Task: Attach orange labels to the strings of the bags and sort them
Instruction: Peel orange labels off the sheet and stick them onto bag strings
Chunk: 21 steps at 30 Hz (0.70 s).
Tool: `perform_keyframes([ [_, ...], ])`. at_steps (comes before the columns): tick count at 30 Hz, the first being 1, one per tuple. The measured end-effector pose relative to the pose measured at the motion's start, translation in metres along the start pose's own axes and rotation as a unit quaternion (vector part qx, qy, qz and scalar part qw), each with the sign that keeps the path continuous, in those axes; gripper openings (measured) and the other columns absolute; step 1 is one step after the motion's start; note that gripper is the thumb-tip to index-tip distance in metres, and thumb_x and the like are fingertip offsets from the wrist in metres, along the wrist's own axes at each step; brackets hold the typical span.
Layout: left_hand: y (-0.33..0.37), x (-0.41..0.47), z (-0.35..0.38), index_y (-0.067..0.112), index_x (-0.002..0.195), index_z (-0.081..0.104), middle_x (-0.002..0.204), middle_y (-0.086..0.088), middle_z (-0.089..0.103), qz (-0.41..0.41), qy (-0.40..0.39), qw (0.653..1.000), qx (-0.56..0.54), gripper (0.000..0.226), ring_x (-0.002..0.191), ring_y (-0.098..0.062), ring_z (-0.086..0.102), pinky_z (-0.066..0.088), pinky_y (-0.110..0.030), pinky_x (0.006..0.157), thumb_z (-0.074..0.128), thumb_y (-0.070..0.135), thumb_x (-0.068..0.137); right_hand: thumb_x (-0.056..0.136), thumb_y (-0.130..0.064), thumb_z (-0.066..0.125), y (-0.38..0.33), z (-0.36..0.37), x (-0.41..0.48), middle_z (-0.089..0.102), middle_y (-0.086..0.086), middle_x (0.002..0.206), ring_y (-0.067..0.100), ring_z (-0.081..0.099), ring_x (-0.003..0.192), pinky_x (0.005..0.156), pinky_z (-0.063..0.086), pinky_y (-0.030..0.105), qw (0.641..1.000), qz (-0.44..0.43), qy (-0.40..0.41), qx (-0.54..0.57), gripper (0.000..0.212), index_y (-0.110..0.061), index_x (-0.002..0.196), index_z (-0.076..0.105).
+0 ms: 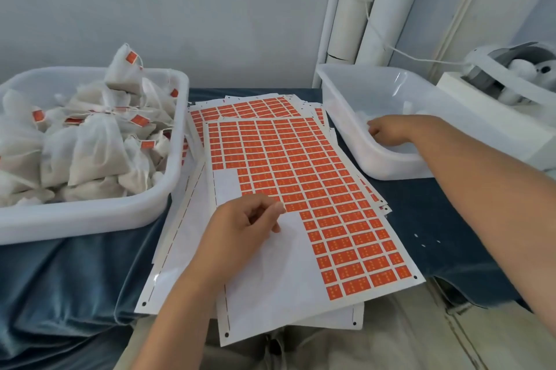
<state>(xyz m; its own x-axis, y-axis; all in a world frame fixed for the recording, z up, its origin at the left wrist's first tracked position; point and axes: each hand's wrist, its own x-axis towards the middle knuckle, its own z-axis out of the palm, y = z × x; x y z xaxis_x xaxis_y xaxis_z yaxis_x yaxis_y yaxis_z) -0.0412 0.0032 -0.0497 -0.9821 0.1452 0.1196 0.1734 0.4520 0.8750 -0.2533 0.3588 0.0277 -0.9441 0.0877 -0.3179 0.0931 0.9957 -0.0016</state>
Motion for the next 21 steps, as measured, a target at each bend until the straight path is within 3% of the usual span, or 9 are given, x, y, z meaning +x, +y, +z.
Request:
perform_keyframes([
  [4,0.001,0.001,-0.001,0.038,0.09,0.073,0.084,0.025,0.073,-0.001,-0.007,1.0,-0.002,0.019,0.085,0.002,0.07,0.048,-0.011,0.073,0.059,0.045,0.102,0.107,-0.023,0.052,0.004,-0.002,0.002,0.054,0.002,0.153,0.027,0.051,0.137,0.117,0.037,0.046,0.999,0.003,0.026,0.041,0.041,-0.026,0.147,0.059],
  [7,0.003,0.001,-0.002,0.038,0.091,0.073,0.084,0.025,0.074,0.001,-0.006,1.0,-0.008,0.018,0.084,0.002,0.07,0.048,-0.005,0.066,0.06,0.044,0.102,0.104,-0.026,0.057,0.017,-0.015,-0.006,0.057,0.004,0.147,0.03,0.052,0.134,0.112,0.038,0.046,0.981,0.007,0.087,0.174,0.036,-0.023,0.139,0.066],
  [9,0.006,0.0,-0.002,0.037,0.091,0.073,0.084,0.025,0.074,-0.001,-0.005,1.0,-0.011,0.018,0.084,0.002,0.07,0.049,-0.004,0.065,0.06,0.044,0.102,0.103,-0.036,0.064,0.025,-0.022,-0.019,0.059,-0.002,0.14,0.025,0.054,0.133,0.112,0.04,0.041,0.931,0.001,0.099,0.351,0.035,-0.024,0.135,0.069],
  [11,0.007,0.0,-0.002,0.036,0.091,0.073,0.084,0.025,0.074,-0.007,-0.007,1.0,-0.007,0.019,0.084,0.002,0.07,0.048,-0.007,0.067,0.06,0.044,0.102,0.1,-0.033,0.069,0.031,-0.027,-0.033,0.065,-0.005,0.138,0.02,0.058,0.134,0.113,0.044,0.037,0.863,-0.05,0.093,0.495,0.03,-0.02,0.127,0.074],
  [13,0.008,-0.001,-0.002,0.035,0.091,0.074,0.085,0.024,0.074,-0.01,-0.009,1.0,-0.007,0.019,0.085,0.002,0.07,0.049,-0.012,0.074,0.061,0.044,0.102,0.102,-0.025,0.067,0.028,-0.03,-0.05,0.07,-0.004,0.135,0.022,0.06,0.134,0.11,0.047,0.035,0.797,-0.12,0.081,0.587,0.025,-0.015,0.123,0.075],
  [15,0.011,-0.003,-0.003,0.037,0.092,0.074,0.088,0.025,0.074,-0.009,-0.002,1.0,-0.015,0.018,0.088,0.003,0.07,0.052,-0.016,0.077,0.061,0.045,0.101,0.107,-0.019,0.057,0.019,-0.034,-0.069,0.069,0.001,0.138,0.024,0.061,0.134,0.111,0.049,0.036,0.746,-0.179,0.074,0.637,0.03,-0.009,0.132,0.069],
  [18,0.02,-0.007,-0.005,0.039,0.105,0.073,0.099,0.027,0.075,0.007,0.026,0.998,-0.057,0.019,0.096,0.001,0.071,0.059,-0.022,0.087,0.06,0.051,0.097,0.107,-0.019,0.054,-0.001,-0.037,-0.101,0.065,0.011,0.144,0.026,0.063,0.132,0.111,0.052,0.037,0.706,-0.244,0.063,0.662,0.037,-0.003,0.139,0.062],
  [21,0.031,-0.01,-0.008,0.039,0.124,0.067,0.117,0.024,0.073,0.033,0.023,0.995,-0.086,0.03,0.11,-0.002,0.07,0.061,-0.03,0.095,0.059,0.051,0.098,0.097,-0.028,0.07,-0.028,-0.029,-0.137,0.066,0.012,0.142,0.028,0.064,0.131,0.107,0.054,0.038,0.694,-0.258,0.062,0.669,0.041,-0.007,0.132,0.071],
])
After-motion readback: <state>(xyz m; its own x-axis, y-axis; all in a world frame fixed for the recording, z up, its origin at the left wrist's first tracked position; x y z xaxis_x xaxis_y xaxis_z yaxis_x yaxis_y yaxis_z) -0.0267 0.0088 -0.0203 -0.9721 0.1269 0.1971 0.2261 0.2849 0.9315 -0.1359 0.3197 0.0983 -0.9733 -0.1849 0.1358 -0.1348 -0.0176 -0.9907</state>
